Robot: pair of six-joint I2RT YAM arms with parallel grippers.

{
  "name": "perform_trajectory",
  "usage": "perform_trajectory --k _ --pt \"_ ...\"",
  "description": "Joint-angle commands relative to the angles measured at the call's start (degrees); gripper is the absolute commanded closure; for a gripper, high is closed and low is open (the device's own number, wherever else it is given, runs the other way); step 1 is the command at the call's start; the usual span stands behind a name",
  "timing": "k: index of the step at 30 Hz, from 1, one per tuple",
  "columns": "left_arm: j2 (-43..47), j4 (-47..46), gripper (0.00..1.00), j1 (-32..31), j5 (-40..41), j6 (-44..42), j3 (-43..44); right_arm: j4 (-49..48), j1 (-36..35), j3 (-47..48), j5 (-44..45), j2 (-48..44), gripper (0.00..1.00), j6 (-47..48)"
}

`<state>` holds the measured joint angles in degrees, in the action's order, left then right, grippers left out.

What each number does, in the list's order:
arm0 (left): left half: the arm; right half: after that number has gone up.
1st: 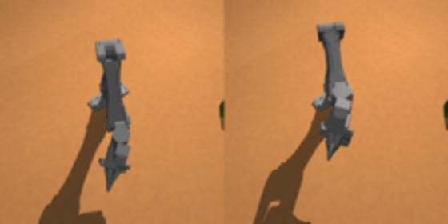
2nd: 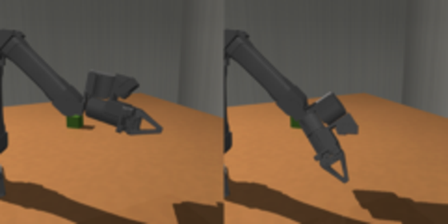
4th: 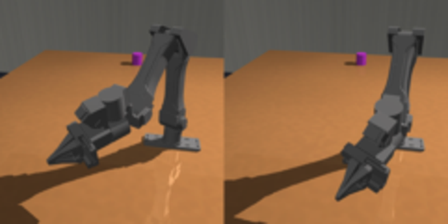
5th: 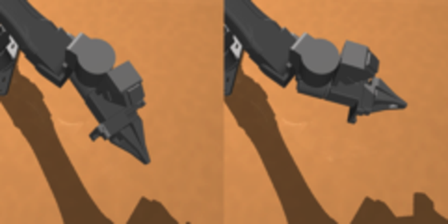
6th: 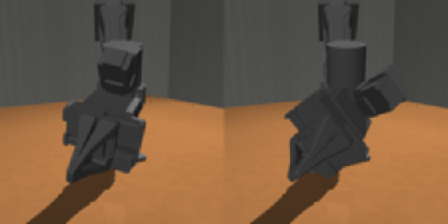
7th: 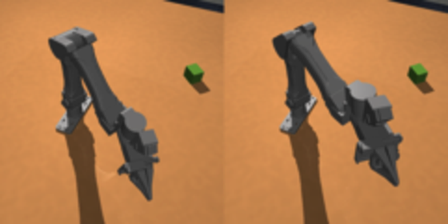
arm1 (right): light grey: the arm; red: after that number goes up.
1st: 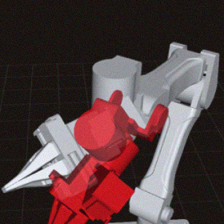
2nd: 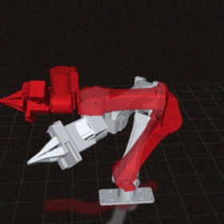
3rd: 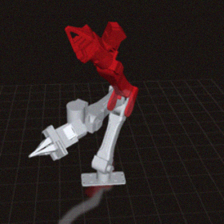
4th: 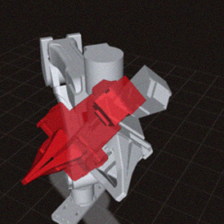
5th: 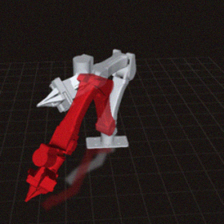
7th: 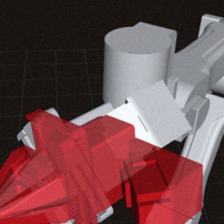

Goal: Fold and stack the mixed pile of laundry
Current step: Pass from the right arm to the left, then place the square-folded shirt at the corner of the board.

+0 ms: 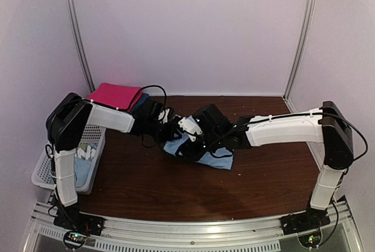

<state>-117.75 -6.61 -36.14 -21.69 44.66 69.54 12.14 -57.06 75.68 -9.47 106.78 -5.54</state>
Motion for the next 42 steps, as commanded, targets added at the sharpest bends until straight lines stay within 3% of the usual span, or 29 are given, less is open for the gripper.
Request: perform_trajectory --k 1,4,10,13,18,32,42 --pt "0.9 25.4 1.0 3.1 11.3 -19.4 11.8 -4.9 4.7 -8.2 -2.4 -10.8 0.23 -4.2" --pt "-1.4 33.0 1.0 4.9 15.1 -27.9 20.0 -5.8 7.3 -13.3 -2.5 -15.8 0.17 -5.4" --pt "-8.0 46.1 1.0 8.1 26.5 -40.3 37.2 -6.3 10.4 -20.5 -1.4 -23.2 0.15 -7.1" --pt "-10.4 49.1 1.0 8.6 33.3 -45.5 44.4 -6.7 10.9 -22.5 -1.3 -25.0 0.15 -7.6" --pt "-13.9 52.9 1.0 11.7 37.1 -51.4 55.5 -6.2 11.1 -23.9 -0.8 -26.6 0.15 -7.8" --pt "-12.9 48.3 1.0 16.5 46.5 -64.0 60.9 -5.2 11.7 -23.1 -0.3 -26.2 0.15 -8.1" --pt "-9.8 47.3 1.0 17.7 45.9 -67.6 63.4 -4.6 11.7 -22.2 0.4 -25.0 0.16 -8.0"
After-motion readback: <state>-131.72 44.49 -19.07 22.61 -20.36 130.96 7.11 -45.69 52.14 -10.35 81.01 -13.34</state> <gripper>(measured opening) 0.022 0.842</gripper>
